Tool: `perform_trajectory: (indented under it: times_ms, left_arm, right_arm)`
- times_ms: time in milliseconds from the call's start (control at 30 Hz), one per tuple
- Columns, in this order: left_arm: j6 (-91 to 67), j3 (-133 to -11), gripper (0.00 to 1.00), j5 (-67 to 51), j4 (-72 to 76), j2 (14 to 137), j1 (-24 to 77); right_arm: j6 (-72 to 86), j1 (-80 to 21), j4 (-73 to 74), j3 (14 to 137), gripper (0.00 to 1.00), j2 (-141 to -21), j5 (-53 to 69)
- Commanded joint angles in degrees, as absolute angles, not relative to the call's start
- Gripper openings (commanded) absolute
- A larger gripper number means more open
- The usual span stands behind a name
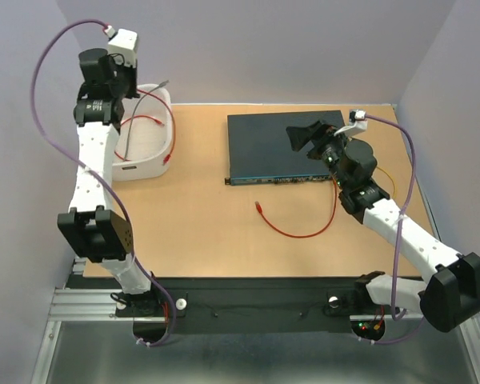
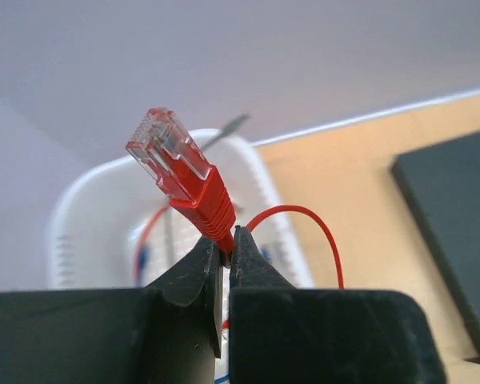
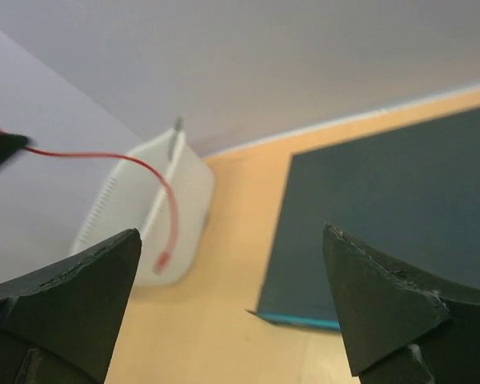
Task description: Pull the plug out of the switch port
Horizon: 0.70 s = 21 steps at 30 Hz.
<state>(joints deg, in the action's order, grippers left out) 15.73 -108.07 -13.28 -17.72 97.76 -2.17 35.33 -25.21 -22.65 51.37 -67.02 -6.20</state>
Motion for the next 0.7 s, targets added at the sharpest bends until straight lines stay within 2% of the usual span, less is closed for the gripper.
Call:
perform_trajectory:
  times_ms: [0,100,300,500,533,600,633,667]
  left_arm:
    - [23.63,-105.48,0.00,-0.46,-13.54,90.01,-6.23]
    - [25.49,-103.63,0.00,2.98,-11.88,89.65,-10.09]
    - [26.37,-97.39,0.00,2.37,-8.44,92.28,-14.41]
    - [26.89,-94.83,0.00,-3.77,-8.95,96.75,-15.73]
    - [27.16,-95.01,0.03,-4.56,-9.75,97.38,-15.73]
    - [27.42,-95.27,0.20,-6.67,-12.20,98.69,-15.38]
    - [27.60,-94.93,0.53,-7.11,-12.56,98.79,-15.21]
    - [28.47,-94.49,0.98,-7.03,-12.92,98.70,-14.68]
  right_arm:
    - [31.03,-25.58,-17.76,49.05,1.00,-66.88,-8.53]
    - [30.50,-25.58,-17.23,48.78,1.00,-67.50,-8.44]
    - [30.41,-25.58,-16.79,48.16,1.00,-69.08,-8.35]
    - [30.15,-25.58,-16.00,47.90,1.00,-68.99,-9.31]
    - [30.23,-25.58,-15.39,47.99,1.00,-69.08,-10.01]
    - [31.02,-25.58,-11.79,48.77,1.00,-69.61,-11.68]
    - [31.63,-25.32,-10.12,48.87,1.00,-69.78,-13.69]
    - [32.25,-24.96,-8.45,49.04,1.00,-69.96,-14.41]
